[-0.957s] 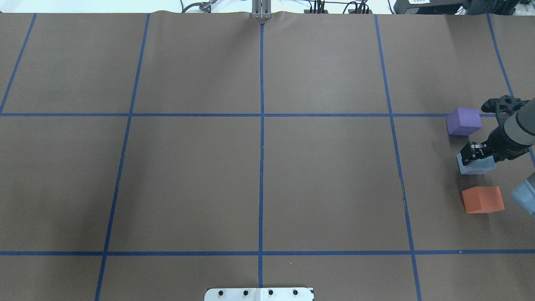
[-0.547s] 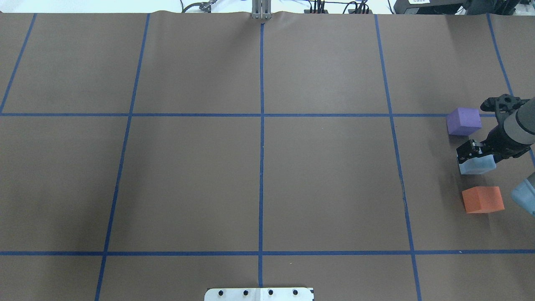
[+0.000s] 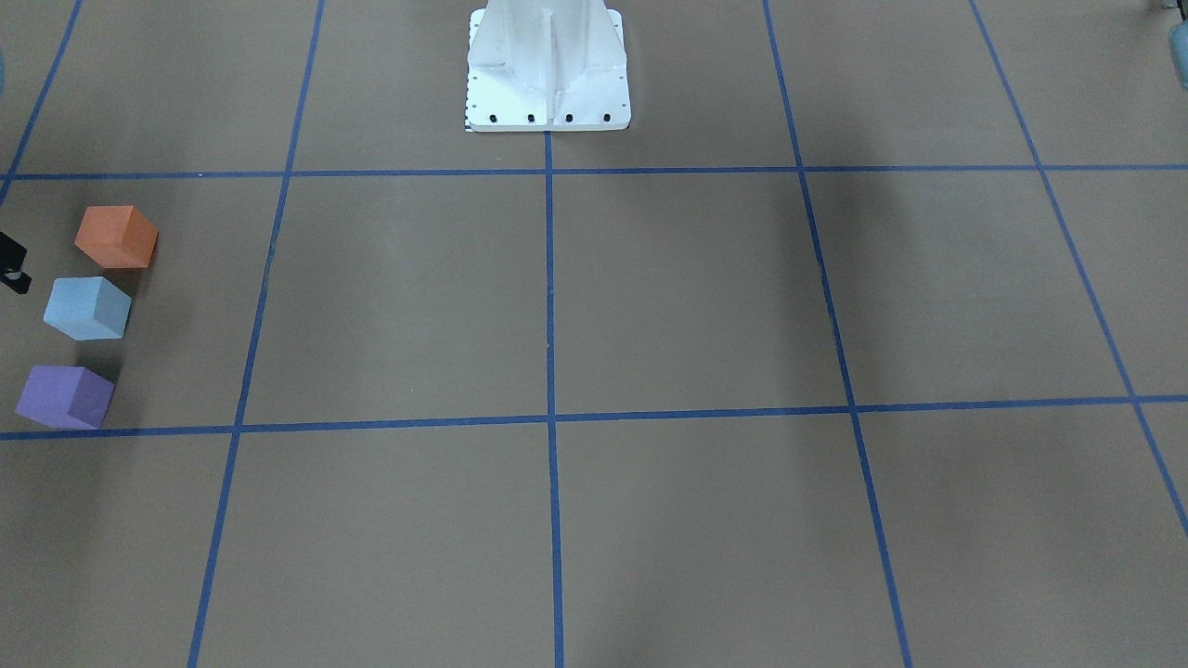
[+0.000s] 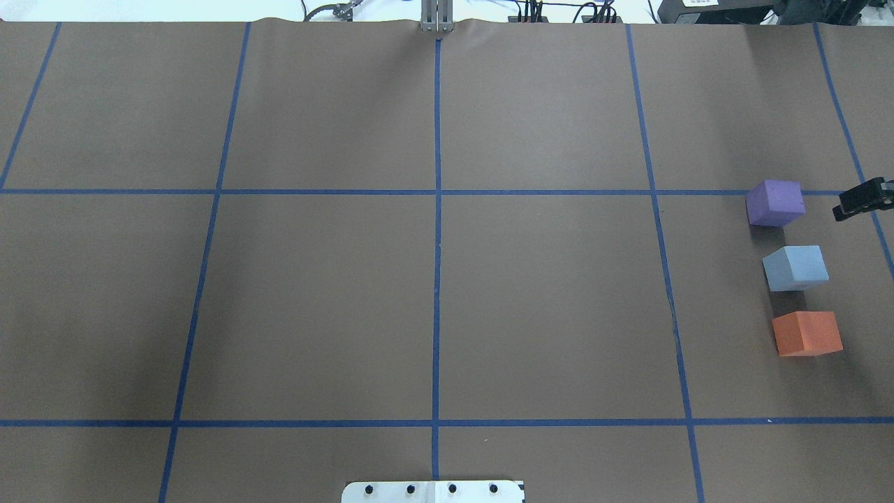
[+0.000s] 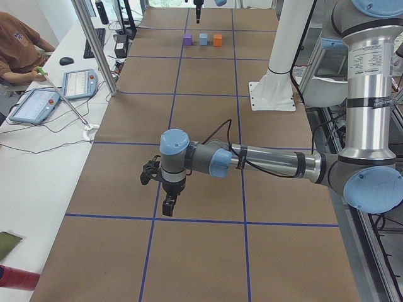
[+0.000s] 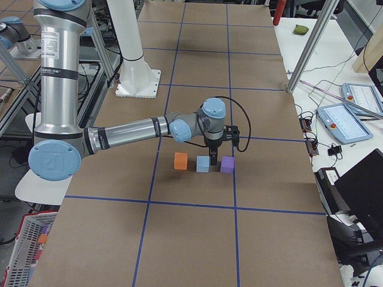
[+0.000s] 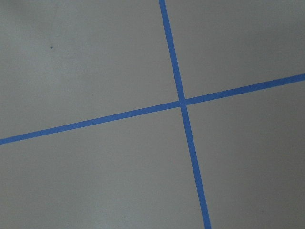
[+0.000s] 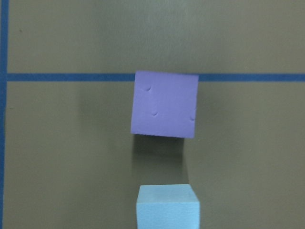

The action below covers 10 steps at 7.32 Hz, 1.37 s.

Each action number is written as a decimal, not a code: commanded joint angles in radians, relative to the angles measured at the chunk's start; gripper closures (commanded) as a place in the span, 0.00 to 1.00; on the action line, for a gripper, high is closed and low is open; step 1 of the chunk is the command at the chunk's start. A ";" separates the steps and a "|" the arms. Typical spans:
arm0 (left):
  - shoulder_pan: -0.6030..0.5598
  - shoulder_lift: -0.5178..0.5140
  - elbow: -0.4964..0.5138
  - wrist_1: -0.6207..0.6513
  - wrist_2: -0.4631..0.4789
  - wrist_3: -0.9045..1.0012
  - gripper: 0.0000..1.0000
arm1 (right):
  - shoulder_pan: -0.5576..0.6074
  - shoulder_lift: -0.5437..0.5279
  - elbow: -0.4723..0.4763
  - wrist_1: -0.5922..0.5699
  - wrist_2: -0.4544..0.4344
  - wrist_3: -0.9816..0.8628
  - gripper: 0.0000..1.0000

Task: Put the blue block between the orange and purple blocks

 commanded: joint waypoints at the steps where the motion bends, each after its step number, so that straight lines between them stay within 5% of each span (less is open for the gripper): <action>1: 0.000 0.004 -0.001 0.000 0.000 0.003 0.00 | 0.175 0.020 -0.002 -0.187 0.077 -0.312 0.00; 3: -0.015 0.017 -0.002 0.012 -0.002 0.120 0.00 | 0.326 -0.045 -0.062 -0.201 0.211 -0.536 0.00; 6: -0.081 0.075 -0.001 0.014 -0.135 0.200 0.00 | 0.331 -0.067 -0.091 -0.194 0.204 -0.537 0.00; 10: -0.090 0.112 0.005 0.003 -0.134 0.195 0.00 | 0.331 -0.067 -0.082 -0.192 0.201 -0.448 0.00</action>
